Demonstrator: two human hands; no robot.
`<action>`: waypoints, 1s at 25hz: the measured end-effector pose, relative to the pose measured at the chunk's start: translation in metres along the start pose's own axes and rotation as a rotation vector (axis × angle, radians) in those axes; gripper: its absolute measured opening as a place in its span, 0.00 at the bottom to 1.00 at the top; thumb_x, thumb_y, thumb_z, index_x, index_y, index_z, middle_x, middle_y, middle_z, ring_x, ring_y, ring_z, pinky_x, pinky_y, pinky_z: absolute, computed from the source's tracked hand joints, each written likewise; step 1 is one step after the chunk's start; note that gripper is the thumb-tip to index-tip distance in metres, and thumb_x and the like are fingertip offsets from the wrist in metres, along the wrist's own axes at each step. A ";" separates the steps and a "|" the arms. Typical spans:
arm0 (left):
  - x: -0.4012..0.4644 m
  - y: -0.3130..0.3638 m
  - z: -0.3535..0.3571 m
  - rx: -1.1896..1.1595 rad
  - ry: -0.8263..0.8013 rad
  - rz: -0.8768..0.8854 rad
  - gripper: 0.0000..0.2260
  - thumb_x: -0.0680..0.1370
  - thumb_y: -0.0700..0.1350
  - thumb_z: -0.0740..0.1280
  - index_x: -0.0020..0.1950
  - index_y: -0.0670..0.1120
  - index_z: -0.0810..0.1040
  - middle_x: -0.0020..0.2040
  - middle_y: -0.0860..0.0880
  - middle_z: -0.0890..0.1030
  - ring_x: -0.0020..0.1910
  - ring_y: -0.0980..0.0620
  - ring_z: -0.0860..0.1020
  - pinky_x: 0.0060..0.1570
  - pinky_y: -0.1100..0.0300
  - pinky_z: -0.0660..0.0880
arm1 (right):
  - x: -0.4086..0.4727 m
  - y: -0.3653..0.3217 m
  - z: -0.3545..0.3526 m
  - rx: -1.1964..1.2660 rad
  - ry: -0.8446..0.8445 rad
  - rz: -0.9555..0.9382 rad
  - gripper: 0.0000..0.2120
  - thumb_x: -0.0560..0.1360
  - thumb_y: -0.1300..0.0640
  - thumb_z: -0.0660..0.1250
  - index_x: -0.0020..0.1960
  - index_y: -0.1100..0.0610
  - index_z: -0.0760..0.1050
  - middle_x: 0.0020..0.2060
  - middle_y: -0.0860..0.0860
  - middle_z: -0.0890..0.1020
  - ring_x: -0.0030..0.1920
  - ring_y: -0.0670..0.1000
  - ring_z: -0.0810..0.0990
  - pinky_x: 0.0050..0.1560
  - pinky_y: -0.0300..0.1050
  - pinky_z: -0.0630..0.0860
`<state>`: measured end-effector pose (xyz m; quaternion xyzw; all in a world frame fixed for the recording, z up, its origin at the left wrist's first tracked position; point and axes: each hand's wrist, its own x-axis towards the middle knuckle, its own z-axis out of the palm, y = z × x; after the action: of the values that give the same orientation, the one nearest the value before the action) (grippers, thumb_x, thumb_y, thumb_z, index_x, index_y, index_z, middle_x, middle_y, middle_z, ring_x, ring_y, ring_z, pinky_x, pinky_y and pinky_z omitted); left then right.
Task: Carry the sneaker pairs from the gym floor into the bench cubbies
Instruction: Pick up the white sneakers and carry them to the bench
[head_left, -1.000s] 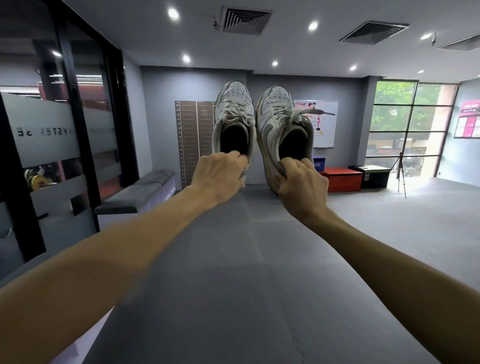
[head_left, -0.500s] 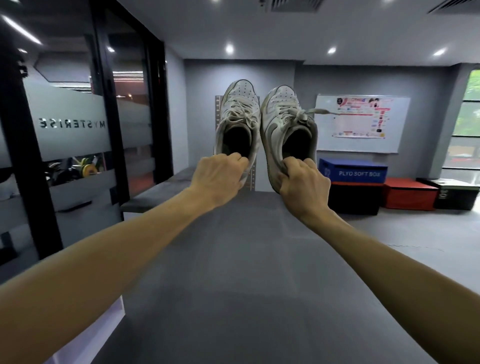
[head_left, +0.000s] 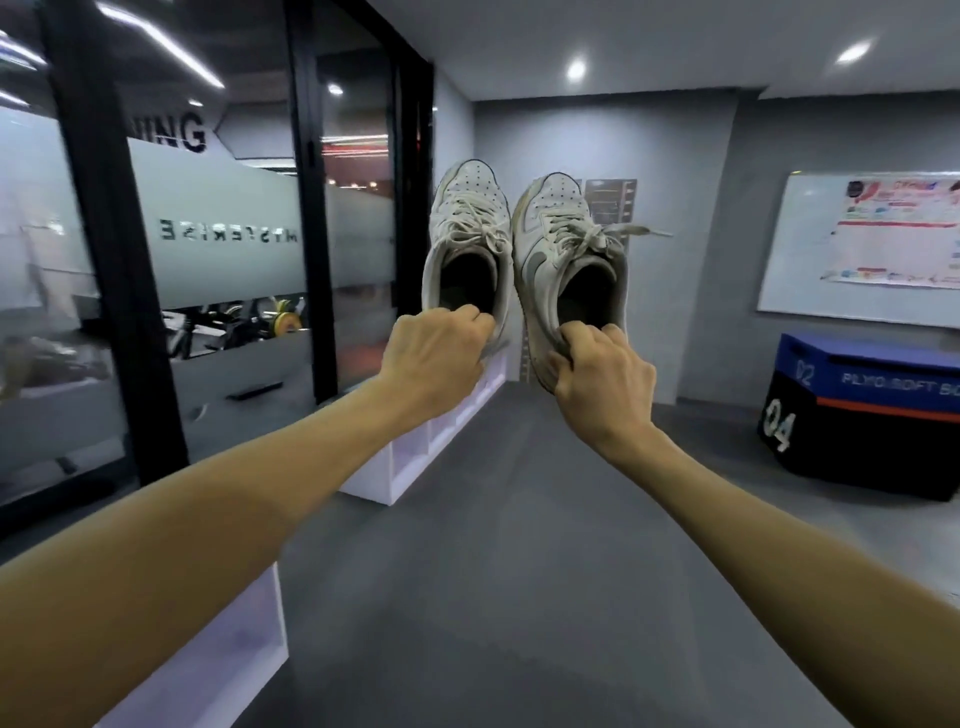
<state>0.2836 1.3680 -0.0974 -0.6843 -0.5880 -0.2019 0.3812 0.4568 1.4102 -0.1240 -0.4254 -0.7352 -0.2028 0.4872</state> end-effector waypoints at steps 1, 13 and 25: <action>0.009 -0.010 0.018 0.028 -0.015 -0.020 0.05 0.76 0.46 0.65 0.47 0.46 0.73 0.42 0.49 0.76 0.39 0.46 0.77 0.33 0.56 0.67 | 0.012 0.004 0.026 0.037 -0.004 -0.016 0.07 0.75 0.55 0.64 0.44 0.60 0.72 0.35 0.51 0.73 0.41 0.56 0.73 0.32 0.49 0.69; 0.061 -0.110 0.163 0.374 -0.198 -0.512 0.06 0.75 0.47 0.66 0.47 0.45 0.74 0.44 0.49 0.77 0.42 0.43 0.77 0.33 0.55 0.63 | 0.130 -0.001 0.297 0.543 -0.191 -0.353 0.09 0.74 0.56 0.64 0.39 0.56 0.65 0.33 0.47 0.68 0.43 0.55 0.71 0.31 0.46 0.61; -0.045 -0.210 0.158 0.723 -0.370 -0.771 0.08 0.77 0.50 0.63 0.51 0.47 0.75 0.45 0.50 0.77 0.41 0.44 0.77 0.32 0.55 0.61 | 0.099 -0.175 0.405 0.907 -0.308 -0.596 0.06 0.75 0.58 0.63 0.41 0.56 0.68 0.37 0.50 0.77 0.44 0.53 0.72 0.29 0.43 0.58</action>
<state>0.0454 1.4626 -0.1692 -0.2694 -0.8846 0.0112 0.3804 0.0769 1.6437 -0.1952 0.0282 -0.8997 0.0691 0.4300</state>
